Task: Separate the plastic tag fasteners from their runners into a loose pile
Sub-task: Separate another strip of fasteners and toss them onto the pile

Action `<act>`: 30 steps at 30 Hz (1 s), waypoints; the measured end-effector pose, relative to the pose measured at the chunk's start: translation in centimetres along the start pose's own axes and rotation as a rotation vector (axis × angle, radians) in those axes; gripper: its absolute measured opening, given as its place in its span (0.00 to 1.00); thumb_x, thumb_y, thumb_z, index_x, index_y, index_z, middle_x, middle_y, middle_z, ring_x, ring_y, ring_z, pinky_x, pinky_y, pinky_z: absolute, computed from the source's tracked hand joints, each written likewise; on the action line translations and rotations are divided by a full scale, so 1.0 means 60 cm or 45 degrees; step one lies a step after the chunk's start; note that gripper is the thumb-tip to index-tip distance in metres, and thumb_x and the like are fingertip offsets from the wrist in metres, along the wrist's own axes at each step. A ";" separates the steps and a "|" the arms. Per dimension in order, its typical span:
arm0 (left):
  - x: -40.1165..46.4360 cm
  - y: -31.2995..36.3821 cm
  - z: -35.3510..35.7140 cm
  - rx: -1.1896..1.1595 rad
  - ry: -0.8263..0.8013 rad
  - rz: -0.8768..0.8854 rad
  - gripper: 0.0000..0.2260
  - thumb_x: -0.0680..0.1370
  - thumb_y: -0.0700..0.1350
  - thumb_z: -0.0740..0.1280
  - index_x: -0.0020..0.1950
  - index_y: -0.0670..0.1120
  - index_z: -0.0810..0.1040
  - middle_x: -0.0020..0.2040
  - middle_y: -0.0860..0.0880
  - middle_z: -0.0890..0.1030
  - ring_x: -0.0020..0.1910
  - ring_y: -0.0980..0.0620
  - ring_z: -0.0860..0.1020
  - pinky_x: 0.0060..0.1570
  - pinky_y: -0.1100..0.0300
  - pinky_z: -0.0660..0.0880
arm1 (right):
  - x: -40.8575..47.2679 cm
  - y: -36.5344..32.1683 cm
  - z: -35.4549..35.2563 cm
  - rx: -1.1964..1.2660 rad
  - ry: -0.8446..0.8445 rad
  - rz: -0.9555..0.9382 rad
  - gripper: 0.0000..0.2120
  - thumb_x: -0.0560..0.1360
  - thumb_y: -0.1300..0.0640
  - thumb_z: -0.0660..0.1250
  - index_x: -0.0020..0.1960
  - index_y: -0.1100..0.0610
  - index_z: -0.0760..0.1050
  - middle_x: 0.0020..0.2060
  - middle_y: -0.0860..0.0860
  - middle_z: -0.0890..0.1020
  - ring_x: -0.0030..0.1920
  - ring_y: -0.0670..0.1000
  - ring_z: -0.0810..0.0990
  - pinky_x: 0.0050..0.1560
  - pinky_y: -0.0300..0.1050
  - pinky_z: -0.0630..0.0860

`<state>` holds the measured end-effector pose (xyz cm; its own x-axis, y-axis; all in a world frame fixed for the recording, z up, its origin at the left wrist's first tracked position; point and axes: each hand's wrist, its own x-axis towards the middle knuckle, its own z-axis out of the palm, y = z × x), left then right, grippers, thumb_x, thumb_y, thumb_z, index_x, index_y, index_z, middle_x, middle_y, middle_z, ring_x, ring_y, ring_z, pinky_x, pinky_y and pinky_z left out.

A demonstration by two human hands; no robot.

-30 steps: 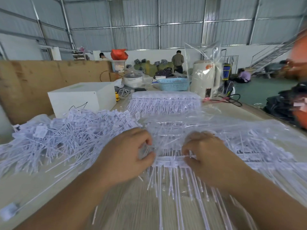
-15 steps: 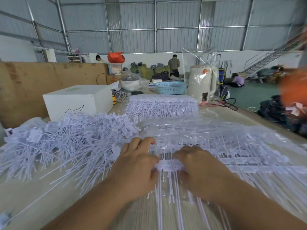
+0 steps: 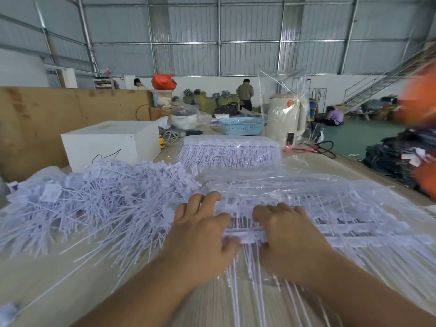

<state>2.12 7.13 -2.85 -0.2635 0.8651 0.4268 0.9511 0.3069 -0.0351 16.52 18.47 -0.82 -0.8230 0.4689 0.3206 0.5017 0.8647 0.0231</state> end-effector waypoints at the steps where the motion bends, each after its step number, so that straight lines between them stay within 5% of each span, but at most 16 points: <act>1: 0.001 -0.002 -0.001 -0.041 -0.010 0.001 0.22 0.76 0.65 0.53 0.62 0.57 0.75 0.73 0.56 0.55 0.70 0.52 0.51 0.61 0.54 0.50 | -0.001 0.001 -0.004 -0.001 0.064 -0.009 0.18 0.65 0.56 0.60 0.54 0.50 0.69 0.49 0.47 0.76 0.54 0.53 0.72 0.51 0.48 0.61; 5: 0.006 -0.006 -0.012 -0.386 -0.177 -0.083 0.24 0.76 0.71 0.51 0.59 0.59 0.77 0.71 0.60 0.58 0.69 0.59 0.51 0.60 0.58 0.49 | -0.009 0.004 -0.022 0.103 0.326 -0.092 0.09 0.58 0.59 0.61 0.39 0.54 0.74 0.35 0.48 0.75 0.40 0.54 0.73 0.42 0.46 0.60; 9: 0.006 -0.012 -0.029 -0.841 -0.470 -0.152 0.29 0.69 0.75 0.51 0.63 0.67 0.74 0.66 0.64 0.65 0.68 0.60 0.58 0.65 0.55 0.54 | -0.017 0.004 -0.046 0.246 0.603 -0.194 0.05 0.63 0.59 0.58 0.36 0.55 0.72 0.32 0.49 0.73 0.35 0.54 0.69 0.38 0.48 0.65; 15: 0.008 -0.011 -0.045 -1.146 -0.199 -0.208 0.16 0.62 0.77 0.57 0.44 0.77 0.75 0.59 0.71 0.69 0.63 0.72 0.63 0.57 0.69 0.60 | -0.020 0.003 -0.050 0.227 0.657 -0.255 0.07 0.64 0.62 0.57 0.38 0.60 0.72 0.32 0.52 0.74 0.33 0.57 0.70 0.36 0.51 0.70; 18: 0.009 -0.007 -0.049 -1.091 0.046 -0.128 0.14 0.66 0.72 0.62 0.42 0.67 0.79 0.53 0.66 0.75 0.59 0.67 0.70 0.57 0.71 0.64 | -0.024 -0.001 -0.048 0.211 0.587 -0.260 0.06 0.62 0.66 0.59 0.38 0.60 0.72 0.29 0.51 0.71 0.30 0.57 0.70 0.33 0.47 0.68; 20: 0.006 0.002 -0.059 -1.176 0.012 -0.093 0.13 0.71 0.69 0.66 0.42 0.62 0.80 0.41 0.62 0.79 0.42 0.66 0.77 0.43 0.75 0.69 | -0.026 -0.002 -0.045 0.228 0.492 -0.263 0.07 0.60 0.66 0.62 0.37 0.58 0.71 0.27 0.48 0.67 0.27 0.55 0.68 0.31 0.40 0.60; 22: 0.003 0.006 -0.063 -1.199 -0.070 -0.084 0.12 0.74 0.64 0.66 0.41 0.57 0.81 0.29 0.59 0.76 0.27 0.63 0.72 0.31 0.72 0.66 | -0.024 0.000 -0.046 0.220 0.399 -0.255 0.08 0.60 0.64 0.64 0.35 0.55 0.67 0.25 0.44 0.62 0.24 0.52 0.65 0.33 0.33 0.52; 26: 0.007 -0.001 -0.070 -1.330 -0.068 -0.134 0.13 0.75 0.59 0.67 0.41 0.51 0.82 0.38 0.43 0.80 0.36 0.46 0.78 0.40 0.58 0.72 | -0.012 0.014 -0.043 -0.066 0.045 -0.043 0.11 0.74 0.48 0.58 0.36 0.50 0.61 0.27 0.46 0.67 0.29 0.49 0.67 0.39 0.42 0.58; 30: 0.015 -0.011 -0.071 -1.478 0.002 -0.216 0.11 0.71 0.56 0.66 0.38 0.50 0.83 0.35 0.47 0.81 0.37 0.53 0.79 0.45 0.61 0.71 | -0.016 0.034 -0.048 -0.055 -0.207 0.146 0.29 0.69 0.26 0.47 0.37 0.50 0.70 0.31 0.47 0.76 0.32 0.42 0.71 0.60 0.53 0.65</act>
<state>1.93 5.98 1.39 -0.4016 0.8470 0.3483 0.4808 -0.1287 0.8673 19.09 19.31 1.65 -0.7900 0.5901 0.1666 0.6030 0.7969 0.0370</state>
